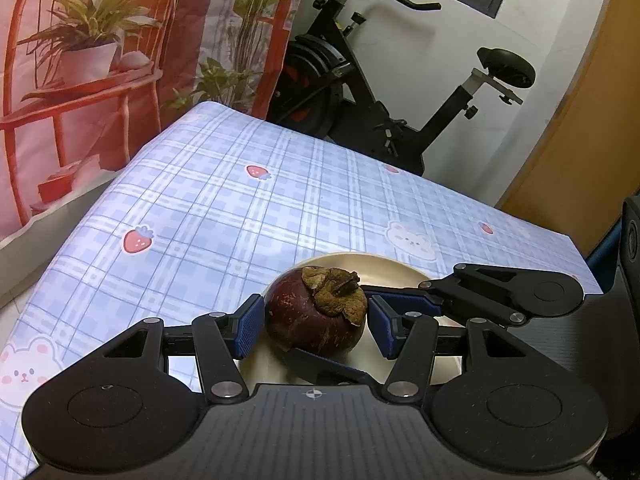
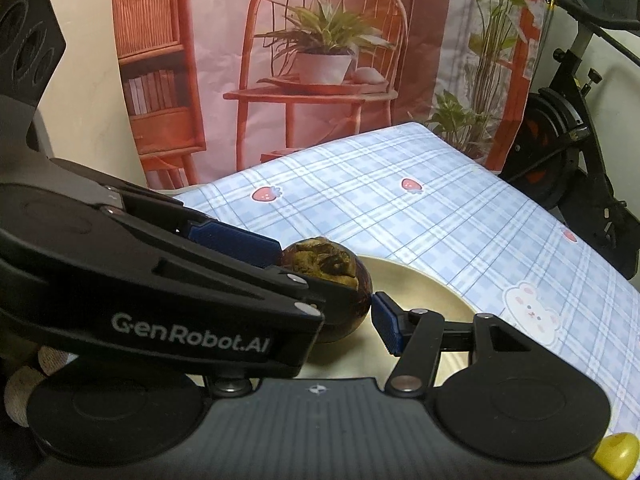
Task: Organize fruits
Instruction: 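Lift the mangosteen with the left gripper and carry it over the cream plate, then lower the mangosteen onto the plate and open the left gripper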
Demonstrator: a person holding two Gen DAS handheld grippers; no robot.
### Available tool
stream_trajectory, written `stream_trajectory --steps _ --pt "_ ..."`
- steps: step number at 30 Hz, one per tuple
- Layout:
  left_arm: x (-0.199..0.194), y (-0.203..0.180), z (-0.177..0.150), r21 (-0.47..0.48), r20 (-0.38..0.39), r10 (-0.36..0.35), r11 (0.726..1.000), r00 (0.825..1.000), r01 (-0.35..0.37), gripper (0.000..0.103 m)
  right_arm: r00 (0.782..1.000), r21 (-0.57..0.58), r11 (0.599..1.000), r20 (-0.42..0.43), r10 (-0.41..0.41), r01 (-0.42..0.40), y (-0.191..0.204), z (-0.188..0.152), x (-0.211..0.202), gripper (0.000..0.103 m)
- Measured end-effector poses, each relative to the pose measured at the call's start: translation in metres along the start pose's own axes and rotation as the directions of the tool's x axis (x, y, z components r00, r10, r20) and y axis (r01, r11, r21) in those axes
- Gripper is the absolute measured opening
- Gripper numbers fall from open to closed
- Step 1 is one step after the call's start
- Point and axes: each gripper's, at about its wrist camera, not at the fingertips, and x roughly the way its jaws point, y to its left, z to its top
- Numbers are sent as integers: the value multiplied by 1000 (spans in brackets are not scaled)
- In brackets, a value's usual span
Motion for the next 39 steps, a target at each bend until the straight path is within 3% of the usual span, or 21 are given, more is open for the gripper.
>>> stream_trajectory --steps 12,15,21,24,27,31,39 --pt "0 -2 -1 -14 6 21 1000 1000 -21 60 1000 13 1000 0 -9 9 2 -1 5 61" --pt "-7 -9 0 7 15 26 1000 1000 -26 60 1000 14 1000 -6 -5 5 3 -1 1 66" --pt "-23 -28 2 37 42 37 999 998 -38 61 999 71 997 33 -4 1 -3 -6 -26 66" --pt "-31 -44 1 60 57 50 997 997 -53 71 998 111 994 61 -16 9 -7 -16 -48 66" --pt "-39 -65 -1 103 89 47 993 995 -56 71 995 151 988 88 -48 35 -13 -31 -73 67" --pt "-45 -88 -6 127 122 39 990 992 -55 71 983 207 974 138 -118 88 -23 -58 -108 67" --pt "-51 -127 -22 138 175 5 990 985 -29 71 931 287 938 248 -268 194 -50 -112 -176 67"
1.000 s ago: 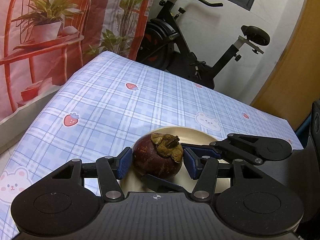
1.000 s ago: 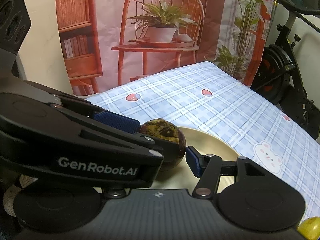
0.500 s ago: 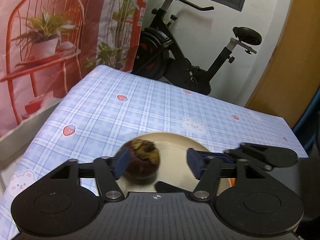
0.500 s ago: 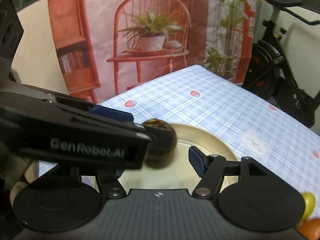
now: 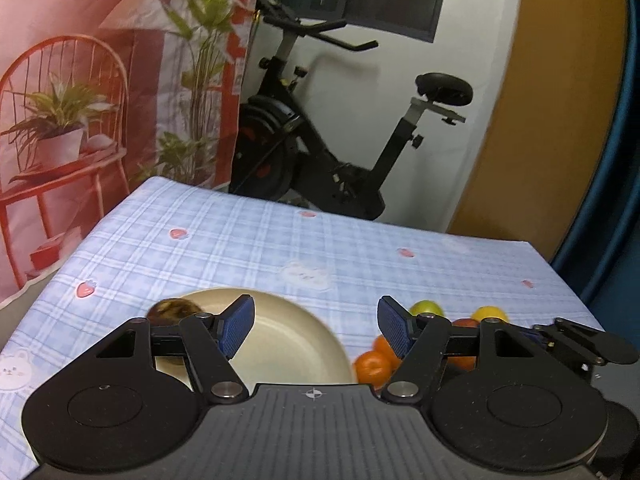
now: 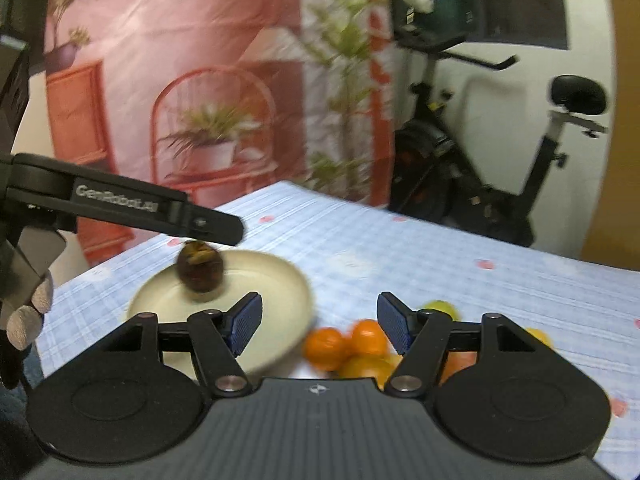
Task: Organize fruits
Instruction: 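Lower the mangosteen onto the plate and open the left gripper, then move the left gripper to the red apple and close on it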
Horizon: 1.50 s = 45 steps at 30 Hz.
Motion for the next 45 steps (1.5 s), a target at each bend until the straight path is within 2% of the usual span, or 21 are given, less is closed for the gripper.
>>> stream_trajectory --steps 7,12,17,20,23,28,33,36,38,39,40,41,43,45 --pt "9 -21 0 0 -5 -21 1000 1000 21 71 995 64 994 54 -89 86 -48 -20 -29 67" --pt "22 -38 0 56 -31 -41 998 999 42 71 990 95 986 24 -137 134 -75 -42 -34 67" --pt "45 -62 3 142 -89 -73 986 993 85 71 994 166 980 13 -111 108 -91 -51 -29 67" --pt "61 -79 5 183 -135 -114 974 984 137 71 996 193 978 -2 -86 84 -96 -53 -25 67" --pt "78 -89 0 162 -198 -156 969 968 189 71 998 207 976 -27 -64 68 -96 -50 -17 67" --pt "104 -100 -6 139 -260 -195 962 946 237 71 998 283 959 -61 -10 27 -102 -51 -11 67" --pt "123 -106 -6 102 -312 -237 954 920 281 71 998 334 942 -66 7 16 -108 -54 -9 67" --pt "136 -111 -5 81 -325 -245 955 913 286 70 998 363 932 -68 18 8 -111 -53 -7 67" --pt "142 -113 -6 74 -338 -244 956 909 284 68 997 376 927 -72 19 10 -112 -53 -5 67" --pt "142 -113 -7 78 -330 -242 956 913 281 63 997 381 924 -76 20 10 -113 -53 -4 67" --pt "142 -112 -8 85 -323 -232 958 917 272 51 997 386 922 -79 20 12 -114 -53 -2 67" --pt "142 -111 -8 85 -327 -228 959 917 269 47 996 393 919 -86 20 16 -115 -52 -1 66" --pt "143 -108 -9 58 -355 -246 957 902 284 46 995 388 922 -94 20 18 -114 -51 2 66" --pt "141 -105 -9 56 -361 -251 955 898 290 46 994 380 925 -104 24 18 -113 -48 6 65"
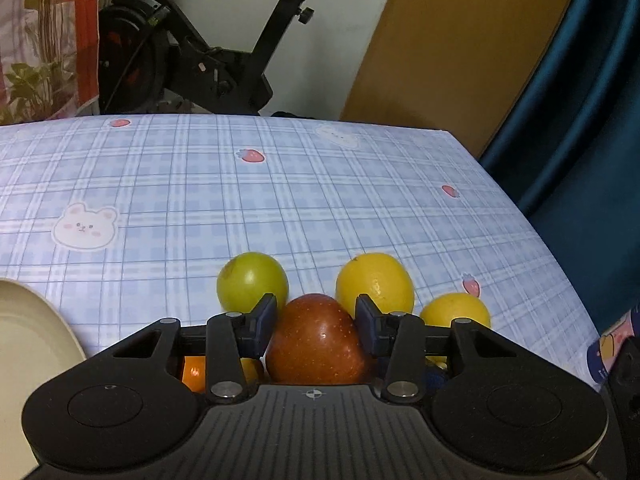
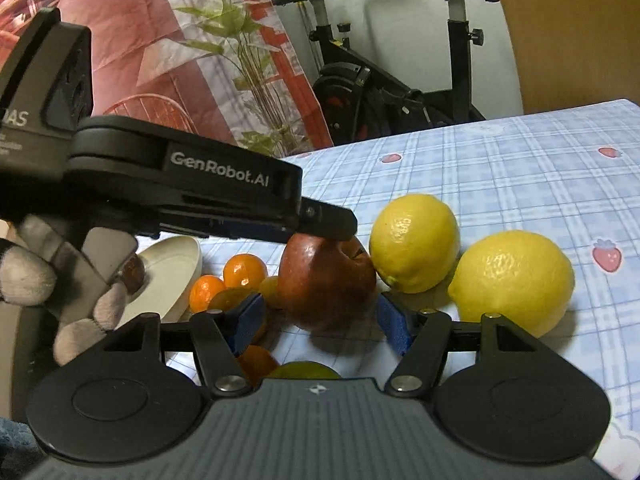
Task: Organize fruits
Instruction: 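Move the left gripper to the red apple and close on it, then carry the red apple with the left gripper over the plate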
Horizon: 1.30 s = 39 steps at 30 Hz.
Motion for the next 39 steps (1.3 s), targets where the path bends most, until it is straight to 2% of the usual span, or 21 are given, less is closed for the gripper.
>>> stream_trajectory --steps 10,17,22,27,32,39 --pt "-20 4 -8 8 -45 -4 1000 999 4 46 1000 -18 1000 -15 4 -4 8 -1 9 67" --pt "-27 11 -18 -39 -55 -41 998 998 39 47 1000 -67 998 -11 12 -12 16 -5 11 64" --pt "-26 8 -19 -31 -56 -47 998 997 45 48 1000 -64 998 -5 9 -9 14 -7 10 63" --pt "-35 -1 -19 -15 -17 -61 998 998 61 48 1000 -79 997 18 -11 12 17 -5 0 63" --pt "-59 -7 -17 -7 59 -77 997 995 77 48 999 -116 993 43 -27 31 30 7 -16 63" --pt "-100 29 -10 -60 147 -67 995 987 76 48 999 -205 979 36 4 3 73 34 -12 63"
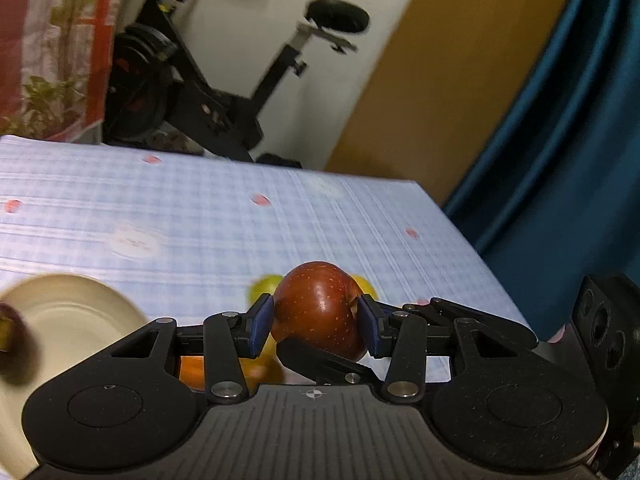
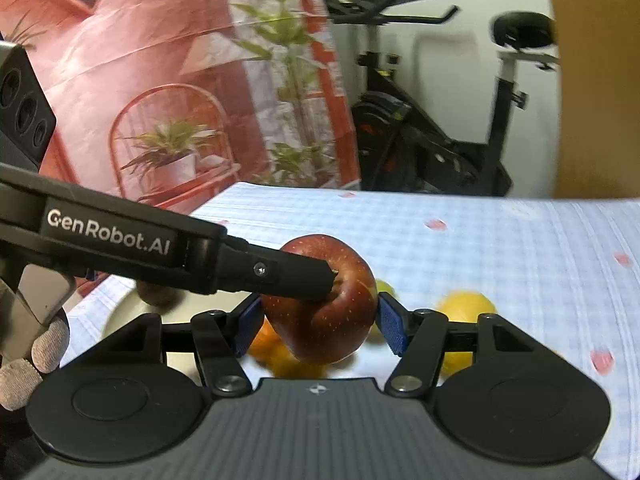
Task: Organize fruits
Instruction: 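Carry the red apple with the left gripper over the plate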
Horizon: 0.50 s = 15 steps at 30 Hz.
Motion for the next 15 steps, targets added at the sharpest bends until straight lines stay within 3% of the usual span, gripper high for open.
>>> stream_trajectory --steps 7,15 --pt "-31 72 11 -109 44 53 993 998 -48 48 996 -132 988 -50 77 -83 57 28 53 63" --pt "-15 131 15 -212 7 113 971 994 -109 48 981 -190 972 -160 109 -139 95 30 134 63"
